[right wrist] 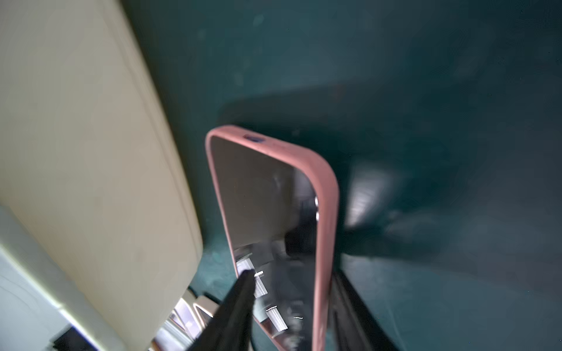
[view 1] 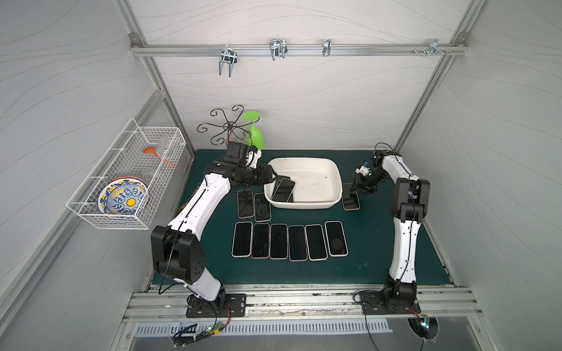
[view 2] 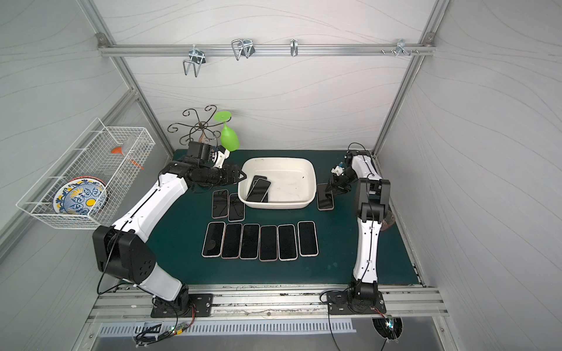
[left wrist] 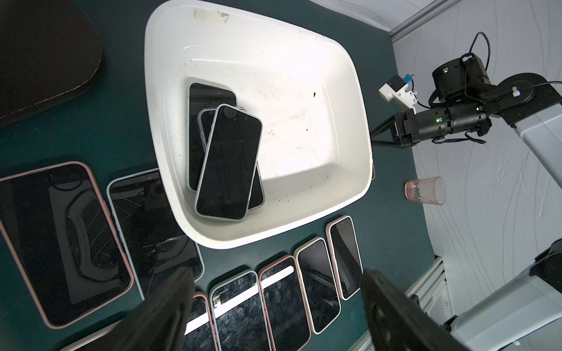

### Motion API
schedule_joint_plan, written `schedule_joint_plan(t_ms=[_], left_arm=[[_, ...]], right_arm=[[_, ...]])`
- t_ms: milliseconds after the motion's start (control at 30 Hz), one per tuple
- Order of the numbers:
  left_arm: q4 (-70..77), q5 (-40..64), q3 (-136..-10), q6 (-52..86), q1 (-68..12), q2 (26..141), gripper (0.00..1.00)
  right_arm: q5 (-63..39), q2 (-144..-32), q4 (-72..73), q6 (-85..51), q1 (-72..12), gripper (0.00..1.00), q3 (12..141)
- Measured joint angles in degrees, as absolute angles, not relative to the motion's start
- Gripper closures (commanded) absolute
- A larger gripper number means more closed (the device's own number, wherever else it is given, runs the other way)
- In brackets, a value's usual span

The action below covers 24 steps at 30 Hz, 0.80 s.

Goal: Take the phone out of the storage box
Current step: Place the phone at the center of the board.

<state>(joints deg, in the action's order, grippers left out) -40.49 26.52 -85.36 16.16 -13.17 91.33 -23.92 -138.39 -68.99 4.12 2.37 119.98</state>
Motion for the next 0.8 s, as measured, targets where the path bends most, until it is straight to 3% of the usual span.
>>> schedule_joint_plan(t_ms=[100,367,467,800], left_arm=[[-40.49,26.48,-85.36,16.27,-13.17,91.33,0.1],[-40.42,26.35,-85.34,16.97,-13.3,91.33,0.06],[-40.51,24.45,-85.36,16.82,-14.81,91.33,0.04],[-47.2,7.51,-98.56,11.35,-25.71,103.04,0.02]], right_arm=[[-23.92,-138.39,-68.53,3.49,3.09,0.33,120.01],[-23.86,-138.41,-67.07,1.76,2.76,0.22,119.46],[-23.73,-136.68,-65.25,0.84,2.68,0.02,116.9],[-17.93,-114.65,-59.51,-5.43,1.58,0.01,104.51]])
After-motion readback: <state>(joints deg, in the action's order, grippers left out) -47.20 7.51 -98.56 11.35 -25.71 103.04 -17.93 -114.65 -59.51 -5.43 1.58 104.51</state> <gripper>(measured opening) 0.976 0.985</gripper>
